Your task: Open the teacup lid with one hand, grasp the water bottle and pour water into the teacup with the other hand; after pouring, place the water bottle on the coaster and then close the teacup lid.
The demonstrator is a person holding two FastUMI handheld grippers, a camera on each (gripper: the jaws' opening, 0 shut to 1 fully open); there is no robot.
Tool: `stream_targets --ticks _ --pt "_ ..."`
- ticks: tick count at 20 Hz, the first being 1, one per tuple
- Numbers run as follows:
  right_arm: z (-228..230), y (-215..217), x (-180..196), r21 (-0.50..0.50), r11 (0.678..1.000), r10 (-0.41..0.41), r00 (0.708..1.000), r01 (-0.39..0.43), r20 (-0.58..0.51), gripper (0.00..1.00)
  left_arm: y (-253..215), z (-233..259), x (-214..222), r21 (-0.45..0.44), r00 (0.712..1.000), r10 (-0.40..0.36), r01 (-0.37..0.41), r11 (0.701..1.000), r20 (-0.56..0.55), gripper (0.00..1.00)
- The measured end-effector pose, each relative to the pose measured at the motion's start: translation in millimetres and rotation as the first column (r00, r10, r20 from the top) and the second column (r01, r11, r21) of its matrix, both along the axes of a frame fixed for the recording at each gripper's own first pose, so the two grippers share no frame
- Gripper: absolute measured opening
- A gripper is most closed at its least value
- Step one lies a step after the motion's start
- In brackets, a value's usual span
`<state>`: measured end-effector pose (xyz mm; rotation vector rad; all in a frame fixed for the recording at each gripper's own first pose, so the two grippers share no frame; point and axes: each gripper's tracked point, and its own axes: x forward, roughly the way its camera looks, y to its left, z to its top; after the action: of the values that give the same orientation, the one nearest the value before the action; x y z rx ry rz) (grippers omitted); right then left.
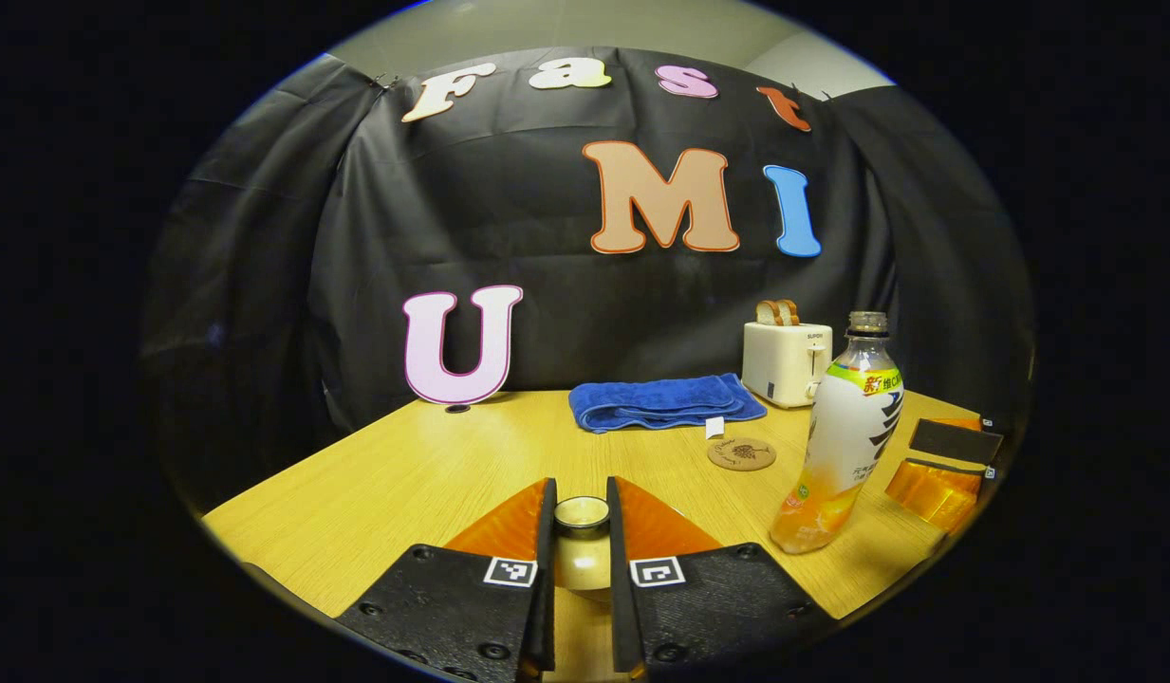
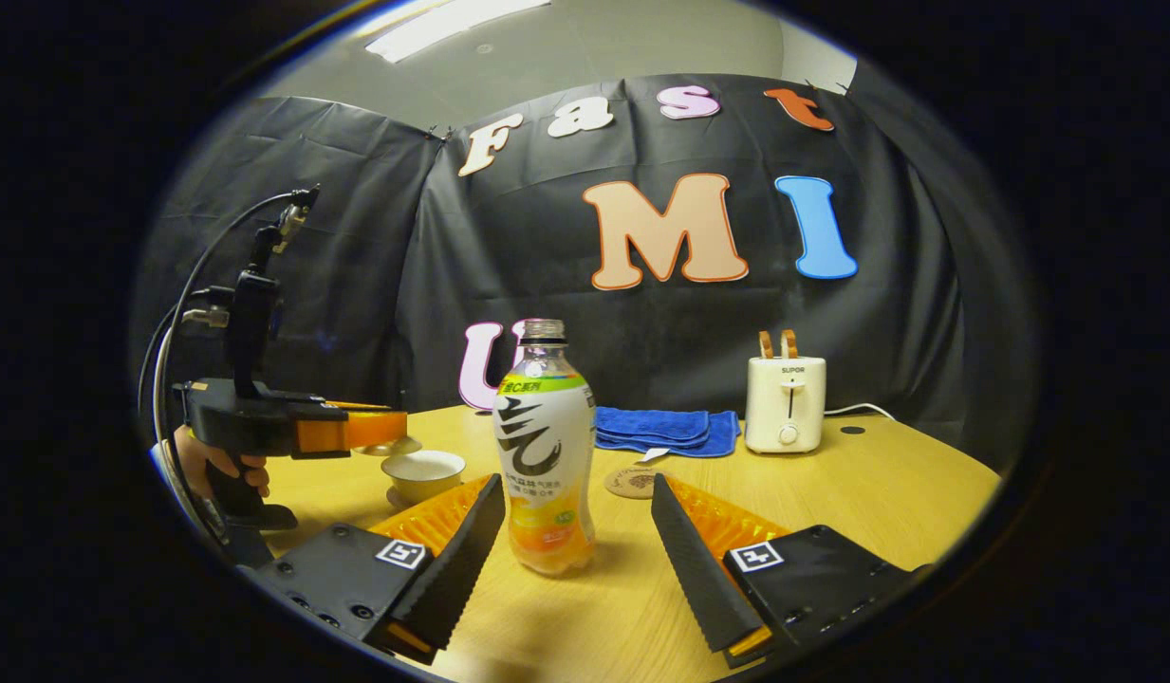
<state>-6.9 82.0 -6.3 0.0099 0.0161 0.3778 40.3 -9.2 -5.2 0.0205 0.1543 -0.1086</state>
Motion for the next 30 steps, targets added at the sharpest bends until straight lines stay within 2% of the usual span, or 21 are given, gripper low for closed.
stream_targets --ticks 11,14,15,16,18,21,24,30 --pt "-5.6 28.9 20.7 -0.008 1.000 0.027 0.999 -0.027 -0.032 1.00 21.5 -1.9 -18.3 -0.037 0.999 0.040 -0.040 0.999 -0.003 0.21" --pt "-8.3 32.4 29.4 -0.013 1.000 0.015 0.999 -0.015 -0.044 0.99 22.7 -1.2 -20.1 -0.046 0.999 0.039 -0.039 0.998 -0.002 0.21" --pt "-9.2 33.5 32.5 -0.015 1.000 0.010 0.999 -0.010 -0.049 0.95 23.7 -1.6 -21.2 -0.049 0.999 0.041 -0.041 0.998 0.000 0.21" --pt "-11.2 34.4 34.7 -0.018 1.000 0.005 0.998 -0.006 -0.057 0.99 24.4 -1.1 -21.7 -0.053 0.999 0.041 -0.041 0.998 0.002 0.21" --pt "-15.1 35.8 40.5 -0.025 1.000 -0.008 0.997 0.006 -0.073 0.95 24.9 -1.7 -22.5 -0.058 0.999 0.042 -0.041 0.997 0.004 0.21" --pt "-15.5 34.6 44.9 -0.033 0.999 -0.027 0.996 0.025 -0.083 0.79 28.3 -3.3 -25.2 -0.066 0.999 0.045 -0.045 0.997 0.002 0.21" --pt "-17.5 35.4 44.9 -0.043 0.999 -0.035 0.995 0.031 -0.091 0.72 31.5 -3.6 -27.6 -0.075 0.999 0.048 -0.048 0.996 0.002 0.21" --pt "-16.2 41.4 45.9 -0.109 0.994 -0.027 0.997 0.019 -0.075 0.66 42.0 1.4 -33.8 -0.081 0.998 0.060 -0.059 0.995 0.011 0.21"
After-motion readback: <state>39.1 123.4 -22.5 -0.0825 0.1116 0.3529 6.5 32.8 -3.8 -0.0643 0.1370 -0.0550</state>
